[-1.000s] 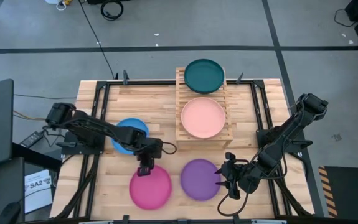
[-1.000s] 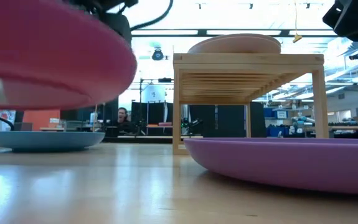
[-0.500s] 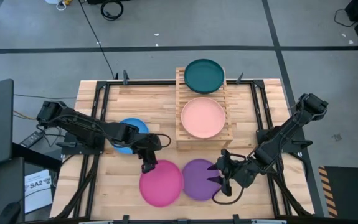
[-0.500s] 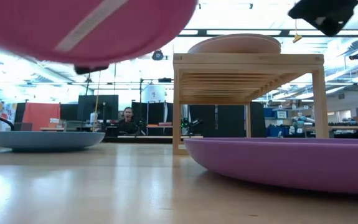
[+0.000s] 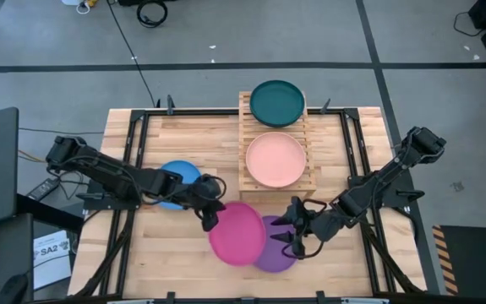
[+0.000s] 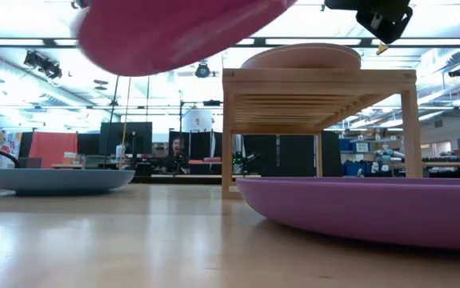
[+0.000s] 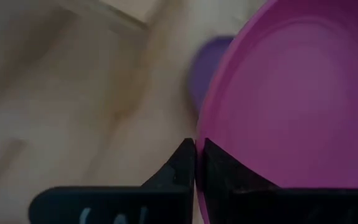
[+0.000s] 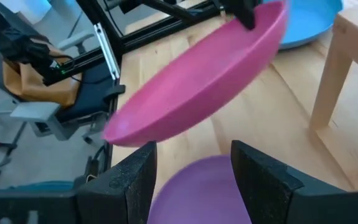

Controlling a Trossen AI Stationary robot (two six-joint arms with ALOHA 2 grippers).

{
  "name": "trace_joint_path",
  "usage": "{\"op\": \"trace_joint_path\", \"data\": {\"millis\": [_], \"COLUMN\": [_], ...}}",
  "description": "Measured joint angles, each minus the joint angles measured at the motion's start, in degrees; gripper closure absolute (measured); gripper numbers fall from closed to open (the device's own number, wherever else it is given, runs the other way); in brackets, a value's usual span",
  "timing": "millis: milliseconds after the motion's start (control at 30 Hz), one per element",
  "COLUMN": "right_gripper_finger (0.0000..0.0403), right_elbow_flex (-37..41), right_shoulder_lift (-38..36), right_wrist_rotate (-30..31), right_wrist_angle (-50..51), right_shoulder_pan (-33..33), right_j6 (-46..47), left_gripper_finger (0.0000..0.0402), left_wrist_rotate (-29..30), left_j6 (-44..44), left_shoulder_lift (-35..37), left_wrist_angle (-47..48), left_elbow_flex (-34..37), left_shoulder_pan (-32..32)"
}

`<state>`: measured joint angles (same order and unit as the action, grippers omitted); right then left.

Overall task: Place and stack plates onto a shelf
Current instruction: Stack the pink plate on top of the dark green plate

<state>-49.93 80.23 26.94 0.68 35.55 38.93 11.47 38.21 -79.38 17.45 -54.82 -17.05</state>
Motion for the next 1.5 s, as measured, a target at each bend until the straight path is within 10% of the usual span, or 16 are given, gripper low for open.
{"op": "trace_joint_path", "data": {"millis": [533, 1500], "right_gripper_finger": [0.0192, 0.0198], "right_elbow_flex": [0.0, -2.4], "right_shoulder_lift": [0.0, -0.1], "right_wrist_rotate": [2.1, 11.7], "right_wrist_angle": [-5.8, -8.6], "right_shoulder_pan": [-1.3, -1.3], "right_j6": [-2.9, 2.9], "left_gripper_finger": [0.0383, 0.0383], "left_wrist_rotate": [29.2, 32.9], "left_j6": [1.6, 7.9], "left_shoulder_lift": [1.6, 1.6], "left_wrist_angle": [0.4, -0.6], "left_elbow_flex": [0.0, -0.1], "left_shoulder_pan": [-8.8, -9.3]}}
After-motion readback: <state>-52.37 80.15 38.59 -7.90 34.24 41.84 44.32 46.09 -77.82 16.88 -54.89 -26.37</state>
